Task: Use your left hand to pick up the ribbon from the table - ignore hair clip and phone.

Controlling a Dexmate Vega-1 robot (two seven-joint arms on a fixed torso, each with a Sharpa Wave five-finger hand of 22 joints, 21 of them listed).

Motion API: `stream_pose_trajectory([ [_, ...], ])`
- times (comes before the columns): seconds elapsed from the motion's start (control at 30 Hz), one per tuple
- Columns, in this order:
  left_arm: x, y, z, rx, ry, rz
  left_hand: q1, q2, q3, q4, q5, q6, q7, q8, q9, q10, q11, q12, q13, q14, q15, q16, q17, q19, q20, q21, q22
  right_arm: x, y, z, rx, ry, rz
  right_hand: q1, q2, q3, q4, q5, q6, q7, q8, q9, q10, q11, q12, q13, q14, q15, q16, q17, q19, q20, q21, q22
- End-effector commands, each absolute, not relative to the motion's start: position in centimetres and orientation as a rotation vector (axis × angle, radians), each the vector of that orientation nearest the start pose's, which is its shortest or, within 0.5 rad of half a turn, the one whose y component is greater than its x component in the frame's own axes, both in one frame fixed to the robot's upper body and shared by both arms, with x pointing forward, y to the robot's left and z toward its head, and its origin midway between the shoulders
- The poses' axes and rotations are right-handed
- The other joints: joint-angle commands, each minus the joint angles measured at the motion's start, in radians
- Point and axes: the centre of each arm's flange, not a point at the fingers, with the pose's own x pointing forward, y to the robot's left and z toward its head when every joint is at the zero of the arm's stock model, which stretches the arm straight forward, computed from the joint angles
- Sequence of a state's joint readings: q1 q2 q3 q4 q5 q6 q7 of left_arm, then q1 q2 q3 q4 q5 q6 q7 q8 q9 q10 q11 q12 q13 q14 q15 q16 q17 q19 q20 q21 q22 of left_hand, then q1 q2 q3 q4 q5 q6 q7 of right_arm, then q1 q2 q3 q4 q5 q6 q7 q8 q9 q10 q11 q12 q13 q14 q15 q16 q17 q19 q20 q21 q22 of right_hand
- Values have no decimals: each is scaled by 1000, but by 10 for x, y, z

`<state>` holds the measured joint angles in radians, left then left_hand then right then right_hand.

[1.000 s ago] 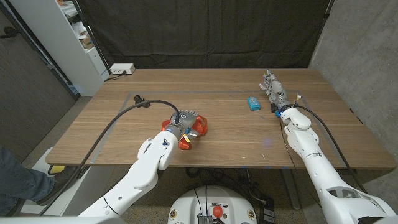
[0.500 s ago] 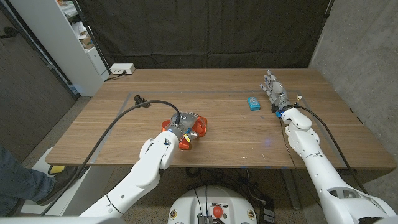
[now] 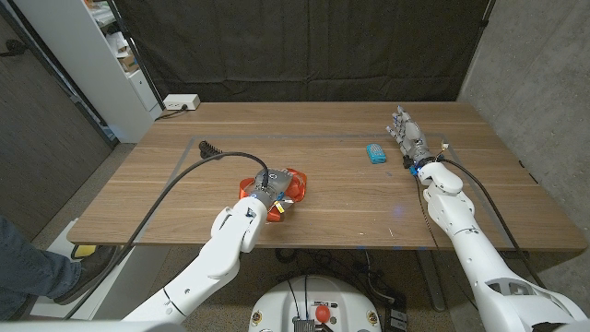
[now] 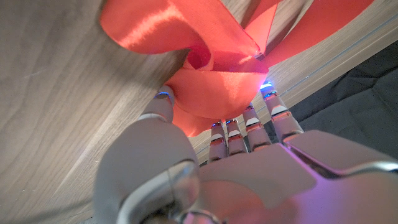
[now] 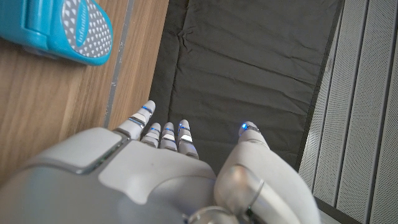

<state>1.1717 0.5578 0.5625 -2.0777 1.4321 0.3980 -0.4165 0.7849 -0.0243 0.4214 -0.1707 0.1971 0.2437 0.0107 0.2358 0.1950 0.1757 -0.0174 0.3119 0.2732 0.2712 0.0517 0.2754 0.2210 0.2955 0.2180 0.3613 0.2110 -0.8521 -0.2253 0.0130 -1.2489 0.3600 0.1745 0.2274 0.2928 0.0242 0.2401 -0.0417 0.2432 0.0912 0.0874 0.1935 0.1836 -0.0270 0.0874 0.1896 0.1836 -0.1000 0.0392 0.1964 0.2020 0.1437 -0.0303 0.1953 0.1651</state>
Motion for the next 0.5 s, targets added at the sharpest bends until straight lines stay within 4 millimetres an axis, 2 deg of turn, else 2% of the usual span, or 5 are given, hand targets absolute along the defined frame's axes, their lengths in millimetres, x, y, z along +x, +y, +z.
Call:
stream_pose_trajectory([
  [0.03,520,133,-93,1826,-386,77,65,28,24,-5,-9,41,-11,15,6,49,-15,24,16,50,-15,29,14,58,-2,24,4,663,-318,-25,100,-594,154,-2,5,2,-4,1,1,-5,0,5,-3,6,5,3,-3,7,5,5,0,9,-5,6],
  [0.1,520,132,-93,1820,-381,79,107,44,36,-10,-11,70,-23,25,8,72,-20,37,25,74,-22,44,22,93,-3,39,5,663,-318,-25,101,-594,153,-3,6,2,-4,1,1,-5,0,5,-3,7,5,3,-4,7,5,5,0,9,-5,6],
  [0.23,522,132,-94,1807,-379,81,202,80,51,-13,-3,149,-28,54,15,117,-39,64,48,118,-34,80,44,162,-3,71,6,663,-319,-26,103,-593,153,-3,6,2,-4,1,1,-5,0,5,-3,7,5,3,-4,7,5,5,0,10,-5,6],
  [0.27,522,132,-94,1806,-379,81,210,81,50,-13,-2,158,-28,57,16,121,-41,67,51,122,-34,84,47,167,-3,74,6,663,-319,-26,103,-593,153,-3,6,2,-4,1,1,-5,0,5,-3,7,5,3,-4,7,5,5,0,10,-5,6],
  [0.5,525,131,-96,1773,-390,91,349,112,49,-15,19,255,-16,98,37,196,-60,119,102,188,-51,147,85,235,-5,115,5,663,-320,-27,111,-591,149,-3,6,1,-4,1,1,-6,0,5,-3,6,5,3,-3,8,6,5,-1,10,-5,6],
])
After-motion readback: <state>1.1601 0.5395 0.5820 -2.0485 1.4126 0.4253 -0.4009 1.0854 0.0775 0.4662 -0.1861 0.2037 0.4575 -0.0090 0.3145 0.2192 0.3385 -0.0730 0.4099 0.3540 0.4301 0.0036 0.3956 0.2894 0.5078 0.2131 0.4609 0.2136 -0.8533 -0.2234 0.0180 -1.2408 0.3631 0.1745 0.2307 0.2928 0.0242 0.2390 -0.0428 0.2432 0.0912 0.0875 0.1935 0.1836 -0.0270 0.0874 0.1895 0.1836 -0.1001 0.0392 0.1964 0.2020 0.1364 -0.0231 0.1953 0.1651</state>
